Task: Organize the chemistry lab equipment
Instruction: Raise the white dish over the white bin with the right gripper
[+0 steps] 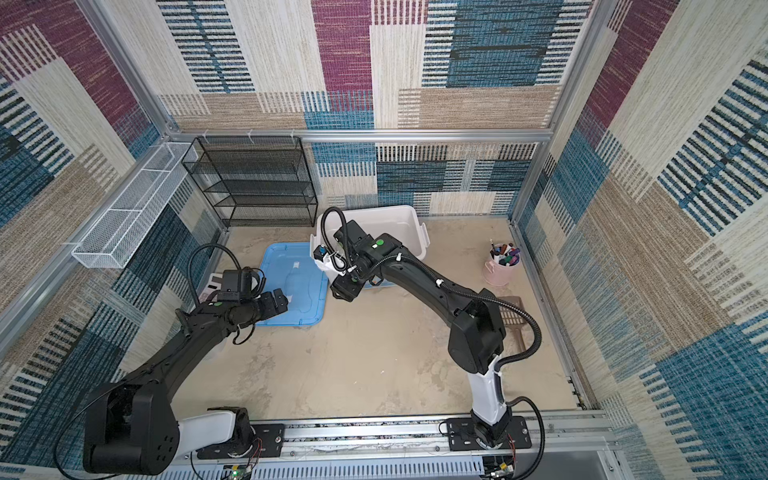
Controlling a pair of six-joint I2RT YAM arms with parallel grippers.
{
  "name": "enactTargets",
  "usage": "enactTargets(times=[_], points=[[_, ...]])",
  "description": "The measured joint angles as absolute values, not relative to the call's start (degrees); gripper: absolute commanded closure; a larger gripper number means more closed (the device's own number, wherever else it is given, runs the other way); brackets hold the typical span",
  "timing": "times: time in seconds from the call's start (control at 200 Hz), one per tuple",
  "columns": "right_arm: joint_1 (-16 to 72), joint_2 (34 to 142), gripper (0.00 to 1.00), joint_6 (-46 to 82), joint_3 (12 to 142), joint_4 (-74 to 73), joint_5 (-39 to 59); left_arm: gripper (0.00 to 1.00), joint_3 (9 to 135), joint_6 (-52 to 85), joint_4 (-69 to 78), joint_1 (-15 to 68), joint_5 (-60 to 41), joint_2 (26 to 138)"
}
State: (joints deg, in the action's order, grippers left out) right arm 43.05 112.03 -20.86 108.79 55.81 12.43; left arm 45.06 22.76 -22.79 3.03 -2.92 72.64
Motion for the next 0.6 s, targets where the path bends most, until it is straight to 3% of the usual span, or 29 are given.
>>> enactTargets(times=[0.601], points=[[31.2, 113.1, 0.46, -21.3, 117.8, 55.7, 13.1, 0.01, 45.9, 22.7, -22.5, 4.5, -1.8, 75.0]])
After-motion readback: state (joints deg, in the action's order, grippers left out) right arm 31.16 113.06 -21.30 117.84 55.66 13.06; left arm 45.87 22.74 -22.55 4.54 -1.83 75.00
